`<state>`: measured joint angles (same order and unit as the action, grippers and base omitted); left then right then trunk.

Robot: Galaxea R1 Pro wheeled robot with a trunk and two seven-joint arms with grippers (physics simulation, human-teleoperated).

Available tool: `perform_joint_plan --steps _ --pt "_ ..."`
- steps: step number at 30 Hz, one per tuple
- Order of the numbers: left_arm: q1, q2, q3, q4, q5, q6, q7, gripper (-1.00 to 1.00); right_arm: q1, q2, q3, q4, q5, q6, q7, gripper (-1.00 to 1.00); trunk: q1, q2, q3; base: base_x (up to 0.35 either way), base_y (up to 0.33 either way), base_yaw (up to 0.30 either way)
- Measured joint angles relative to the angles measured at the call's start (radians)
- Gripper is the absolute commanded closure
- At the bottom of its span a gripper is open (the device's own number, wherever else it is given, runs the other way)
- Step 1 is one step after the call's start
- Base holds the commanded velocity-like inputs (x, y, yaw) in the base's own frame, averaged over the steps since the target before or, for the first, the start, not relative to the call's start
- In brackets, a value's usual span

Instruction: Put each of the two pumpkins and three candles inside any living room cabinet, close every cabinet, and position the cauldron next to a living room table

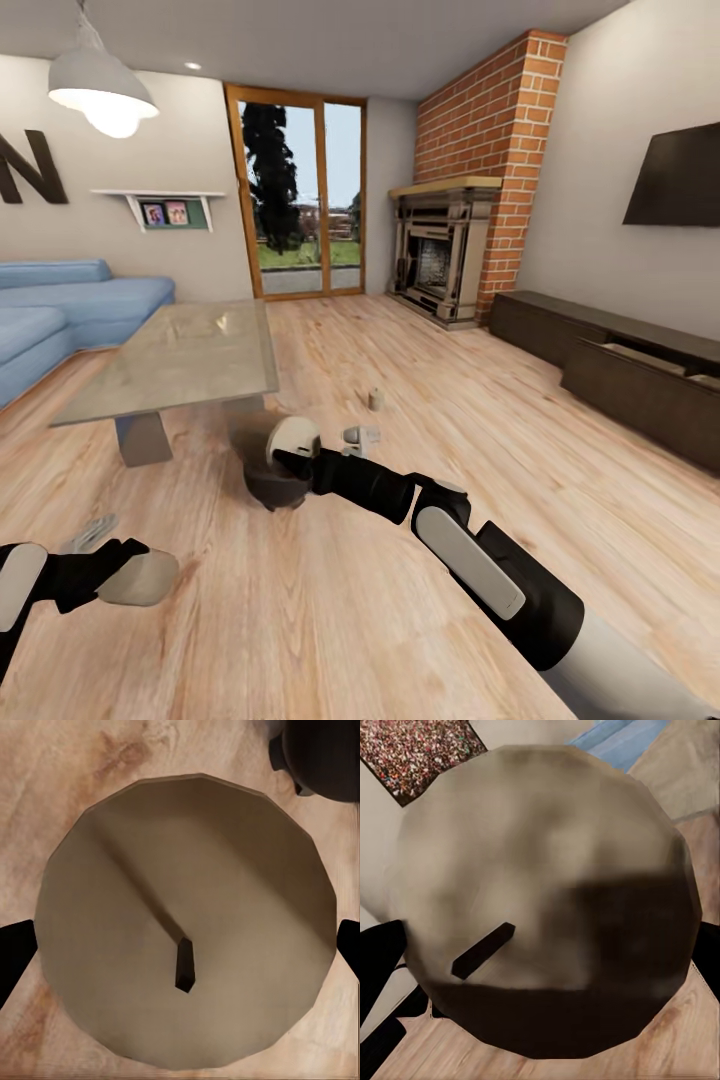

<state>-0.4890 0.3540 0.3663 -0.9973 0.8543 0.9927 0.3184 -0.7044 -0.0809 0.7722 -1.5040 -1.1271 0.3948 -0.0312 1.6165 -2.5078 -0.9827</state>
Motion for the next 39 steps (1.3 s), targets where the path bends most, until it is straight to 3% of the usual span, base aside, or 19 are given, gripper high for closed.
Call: perform_joint_plan --steps 22,31,39 --pt "0.0 -0.003 -0.008 0.0 0.0 0.0 0.0 1.0 0.0 0.0 0.0 0.001 -0.001 0.0 0.0 1.0 0.0 0.0 0.021 -0.005 -0.003 -0.25" --pt "0.0 -0.015 -0.01 -0.002 0.0 0.0 0.0 1.0 0.0 0.0 0.0 0.001 -0.001 0.001 -0.001 1.0 0.0 0.0 0.03 0.0 0.0 -0.25" --pt "0.0 -0.017 -0.038 -0.002 0.008 0.0 -0.004 1.0 0.0 0.0 0.0 0.004 0.003 0.002 -0.003 1.0 0.0 0.0 0.037 0.0 0.0 -0.25"
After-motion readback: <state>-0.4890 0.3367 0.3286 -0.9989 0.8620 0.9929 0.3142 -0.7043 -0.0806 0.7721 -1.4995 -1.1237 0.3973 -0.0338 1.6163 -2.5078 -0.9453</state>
